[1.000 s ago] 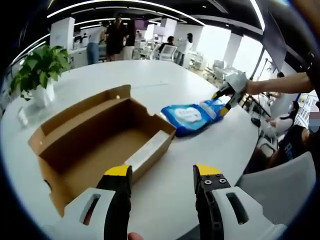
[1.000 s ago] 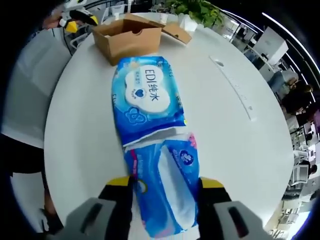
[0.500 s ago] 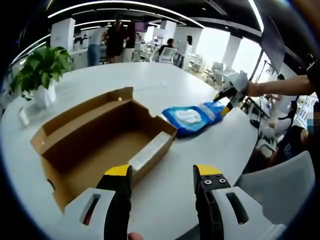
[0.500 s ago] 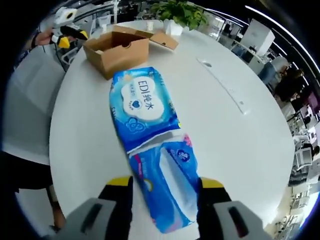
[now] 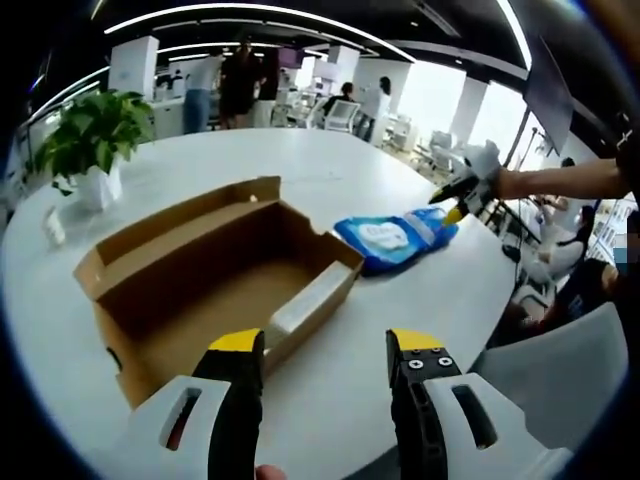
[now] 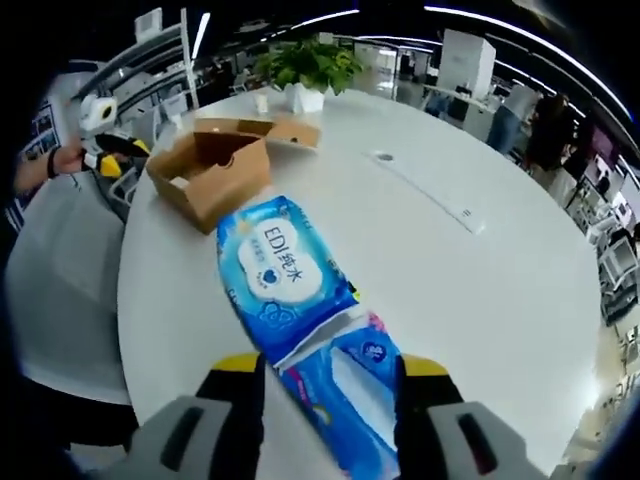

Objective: Operate the shoe box by opening the lid, removing the specified soft item, and placing it in the target area until the item is outside and the box remains undamaged.

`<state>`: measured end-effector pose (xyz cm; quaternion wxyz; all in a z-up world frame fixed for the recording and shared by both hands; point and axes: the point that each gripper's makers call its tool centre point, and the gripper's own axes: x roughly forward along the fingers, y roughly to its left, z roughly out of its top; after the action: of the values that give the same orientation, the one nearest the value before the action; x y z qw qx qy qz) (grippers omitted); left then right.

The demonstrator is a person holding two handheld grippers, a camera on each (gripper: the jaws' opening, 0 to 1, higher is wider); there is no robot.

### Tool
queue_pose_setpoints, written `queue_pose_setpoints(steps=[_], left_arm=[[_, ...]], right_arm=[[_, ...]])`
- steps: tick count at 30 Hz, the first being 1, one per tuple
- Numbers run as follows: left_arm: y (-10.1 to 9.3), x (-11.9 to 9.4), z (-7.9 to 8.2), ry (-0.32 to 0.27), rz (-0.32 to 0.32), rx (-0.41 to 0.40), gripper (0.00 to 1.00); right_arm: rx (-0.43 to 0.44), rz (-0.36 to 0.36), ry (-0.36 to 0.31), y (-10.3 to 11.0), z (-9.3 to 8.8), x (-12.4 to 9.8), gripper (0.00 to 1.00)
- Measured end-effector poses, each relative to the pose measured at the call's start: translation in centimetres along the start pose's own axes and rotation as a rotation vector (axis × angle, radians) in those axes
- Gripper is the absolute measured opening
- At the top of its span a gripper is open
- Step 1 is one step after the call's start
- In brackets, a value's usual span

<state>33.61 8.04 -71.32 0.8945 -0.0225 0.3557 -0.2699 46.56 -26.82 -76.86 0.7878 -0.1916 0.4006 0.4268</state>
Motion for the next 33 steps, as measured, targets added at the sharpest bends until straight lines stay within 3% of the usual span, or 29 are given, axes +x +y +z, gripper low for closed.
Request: queue_pose_setpoints(steps=[7, 13, 33], left_arm=[[0.4, -0.8, -0.1, -0.011, 0.007, -0.009, 0.50], [0.9, -1.3, -0.3, -0.019, 0.014, -0.021, 0.50], [2.7, -3.1, 0.2, -0.068, 0.035, -0.057, 0.50]], right_arm=[[0.056, 0.032, -0.094, 1.8, 3.2, 0.6, 0.51], [0.065, 0.053, -0.128, 3.2, 5.2, 1.3, 0.52], [0.008, 0.140, -0.175, 9.4, 11.4, 4.7, 0.54]])
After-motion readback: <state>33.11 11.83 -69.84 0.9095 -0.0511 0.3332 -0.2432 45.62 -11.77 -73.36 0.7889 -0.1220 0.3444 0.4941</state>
